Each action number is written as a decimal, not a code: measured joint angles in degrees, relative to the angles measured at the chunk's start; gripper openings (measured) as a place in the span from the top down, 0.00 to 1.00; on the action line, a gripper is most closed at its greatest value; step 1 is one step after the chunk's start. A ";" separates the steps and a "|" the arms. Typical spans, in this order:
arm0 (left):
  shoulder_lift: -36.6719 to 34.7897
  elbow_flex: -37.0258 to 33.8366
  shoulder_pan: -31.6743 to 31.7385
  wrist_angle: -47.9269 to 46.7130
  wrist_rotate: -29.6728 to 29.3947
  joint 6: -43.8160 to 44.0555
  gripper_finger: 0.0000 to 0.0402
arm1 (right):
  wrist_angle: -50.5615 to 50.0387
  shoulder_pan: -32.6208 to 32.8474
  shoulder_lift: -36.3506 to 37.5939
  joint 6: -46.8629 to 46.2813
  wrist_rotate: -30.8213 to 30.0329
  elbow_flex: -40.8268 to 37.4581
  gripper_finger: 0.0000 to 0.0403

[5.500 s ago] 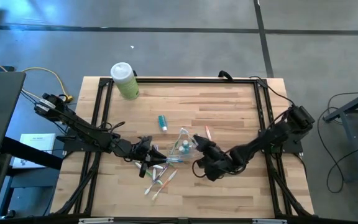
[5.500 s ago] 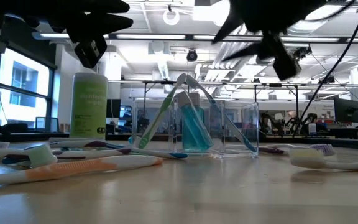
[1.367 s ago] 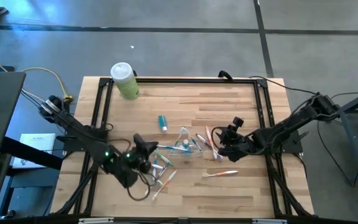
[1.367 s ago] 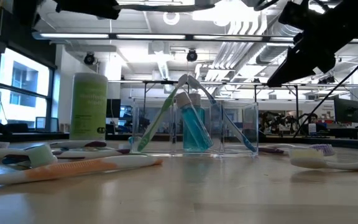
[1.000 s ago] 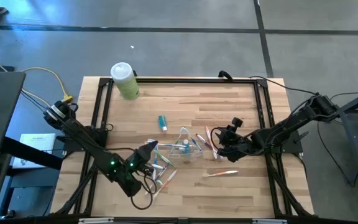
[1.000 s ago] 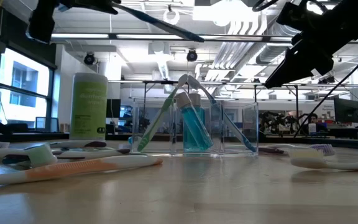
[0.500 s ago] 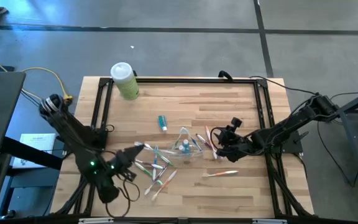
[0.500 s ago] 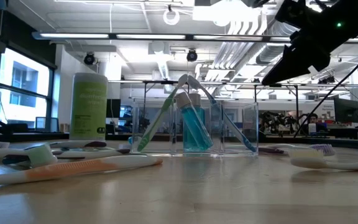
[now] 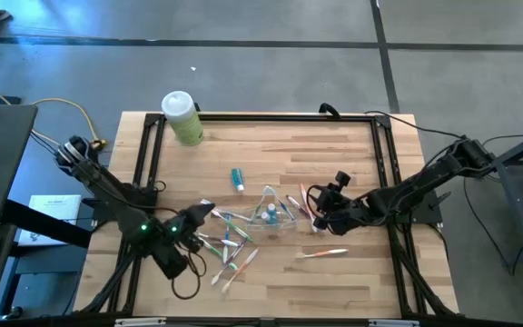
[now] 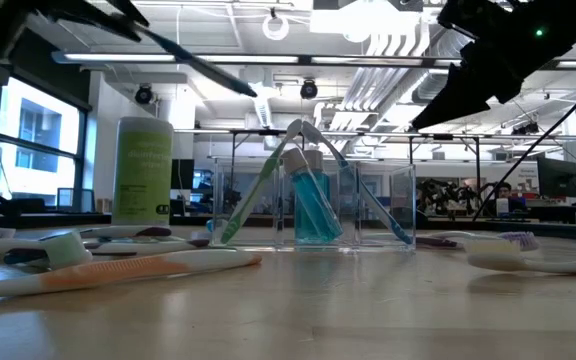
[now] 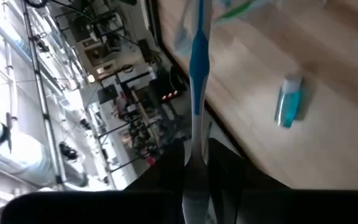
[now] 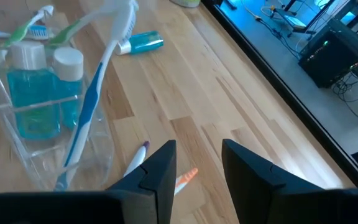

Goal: Pick & Place toothbrushing station
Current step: Put the right blue toothbrush into the transparent organizer, then put the bottom right orange toothbrush into the transparent organizer

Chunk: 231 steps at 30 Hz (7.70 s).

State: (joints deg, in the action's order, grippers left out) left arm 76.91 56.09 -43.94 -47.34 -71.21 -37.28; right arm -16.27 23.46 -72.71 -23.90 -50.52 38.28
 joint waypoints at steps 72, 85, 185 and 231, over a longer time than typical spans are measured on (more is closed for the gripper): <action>-2.55 -0.02 6.34 63.71 8.18 -7.51 0.75 | 7.94 7.16 3.08 11.68 18.31 0.00 0.70; -2.84 -0.02 5.30 48.24 34.86 26.19 0.73 | 15.99 14.09 1.45 6.36 29.23 0.00 0.69; 9.90 0.01 3.23 47.24 40.14 53.12 0.66 | 19.79 12.54 -28.40 -0.86 29.74 0.39 0.59; 12.08 -3.51 5.68 41.82 59.12 52.96 0.66 | 93.12 -1.45 -14.98 38.32 32.70 -6.14 0.99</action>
State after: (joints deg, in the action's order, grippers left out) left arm 88.99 52.58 -38.26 -5.52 -12.09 15.68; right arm 76.85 22.01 -87.69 14.42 -17.83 32.14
